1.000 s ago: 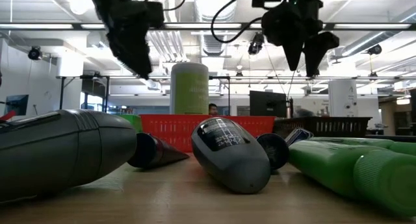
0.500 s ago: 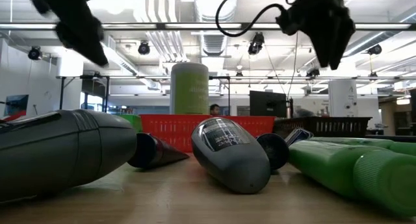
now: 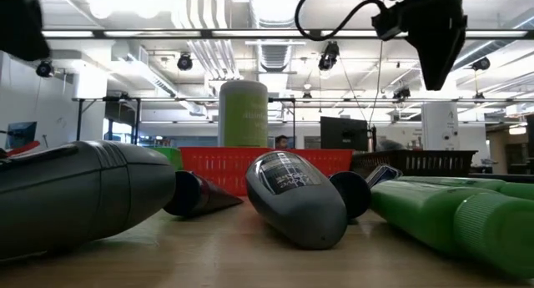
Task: Pick & Place Travel size toiletries
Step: Put the black deodorant into the black bin
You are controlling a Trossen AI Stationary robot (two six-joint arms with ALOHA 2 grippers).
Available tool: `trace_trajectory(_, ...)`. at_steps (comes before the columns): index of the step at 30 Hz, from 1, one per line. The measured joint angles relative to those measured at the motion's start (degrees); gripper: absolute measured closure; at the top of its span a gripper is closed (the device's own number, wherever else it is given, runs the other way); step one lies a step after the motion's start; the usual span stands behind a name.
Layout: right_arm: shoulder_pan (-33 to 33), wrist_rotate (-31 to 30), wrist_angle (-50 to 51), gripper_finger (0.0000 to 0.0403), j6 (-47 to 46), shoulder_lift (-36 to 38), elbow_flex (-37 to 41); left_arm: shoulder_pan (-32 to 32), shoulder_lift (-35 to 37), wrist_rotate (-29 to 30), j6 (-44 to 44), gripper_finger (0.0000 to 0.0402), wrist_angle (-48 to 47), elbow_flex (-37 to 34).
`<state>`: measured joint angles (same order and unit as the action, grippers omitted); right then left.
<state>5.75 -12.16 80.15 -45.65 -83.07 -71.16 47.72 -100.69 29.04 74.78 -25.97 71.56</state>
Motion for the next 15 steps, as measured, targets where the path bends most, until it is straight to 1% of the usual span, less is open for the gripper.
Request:
trace_trajectory(2, 0.0, 0.0, 0.0, 0.0098, -0.5, 1.1, 1.0, -0.1, -4.7, 0.0, -1.2, 0.0124, -4.4, 5.7)
trace_trajectory(4, 0.0, 0.2, -0.1, 0.0103, -0.9, 2.4, 2.1, -0.4, -8.6, -0.6, 0.5, 0.0122, -13.6, 11.2)
trace_trajectory(6, 0.0, 0.2, -0.2, 0.0108, -1.3, 3.6, 2.9, -0.4, -11.5, -0.9, 6.8, 0.0114, -24.8, 16.4)
trace_trajectory(8, 0.0, 0.2, -0.2, 0.0113, -1.5, 4.9, 3.9, -0.5, -13.5, -0.6, 13.0, 0.0103, -32.6, 19.9)
trace_trajectory(10, 0.0, 0.2, -0.3, 0.0117, -1.5, 6.2, 4.8, -0.2, -14.3, -0.4, 14.0, 0.0095, -31.7, 21.7)
trace_trajectory(13, 0.0, 0.2, -0.4, 0.0122, -2.2, 7.8, 6.1, 0.2, -15.4, -1.3, 10.7, 0.009, -24.7, 22.2)
trace_trajectory(15, 0.0, 0.3, -1.0, 0.0124, -2.4, 9.0, 7.1, 0.3, -16.8, -2.5, 10.4, 0.009, -22.0, 22.0)
